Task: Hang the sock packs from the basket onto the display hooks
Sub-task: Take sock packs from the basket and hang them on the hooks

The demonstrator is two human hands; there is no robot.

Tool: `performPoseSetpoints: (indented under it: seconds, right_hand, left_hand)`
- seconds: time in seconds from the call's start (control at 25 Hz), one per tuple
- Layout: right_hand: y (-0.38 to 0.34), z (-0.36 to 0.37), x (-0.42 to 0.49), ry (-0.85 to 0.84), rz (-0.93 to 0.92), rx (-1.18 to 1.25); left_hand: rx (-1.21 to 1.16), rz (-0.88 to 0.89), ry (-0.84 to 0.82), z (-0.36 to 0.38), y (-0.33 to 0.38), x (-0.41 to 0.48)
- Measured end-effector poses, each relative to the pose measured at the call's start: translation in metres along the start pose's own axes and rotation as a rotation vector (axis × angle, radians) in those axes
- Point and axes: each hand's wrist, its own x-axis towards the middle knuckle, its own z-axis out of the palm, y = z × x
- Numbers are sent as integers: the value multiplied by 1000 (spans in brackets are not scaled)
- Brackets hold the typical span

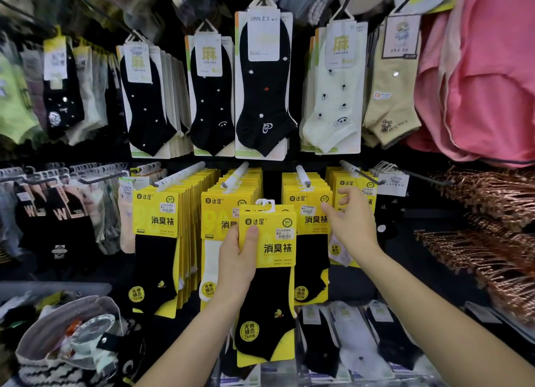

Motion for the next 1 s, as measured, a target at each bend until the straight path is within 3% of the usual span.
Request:
performPoseSetpoints:
  seconds: [0.12,0.2,0.48,0.76,1.0]
  right_hand:
    - [-14,-2,-21,-181,-62,180]
    - [-19,-3,-27,-277,-38,156]
    - [-14,-14,-21,-240,65,204]
    - [-1,-27,-8,-89,168,308]
    - [-12,-11,15,-72,54,149]
  left_hand:
    - [-30,-4,-34,14,-1,-5]
    - [-73,-21,-41,22,-1,-7]
    - [-136,-90,-82,28,-1,-5]
    - [-3,-31,75,10,-14,4]
    - [74,49,116,-20,-27,3]
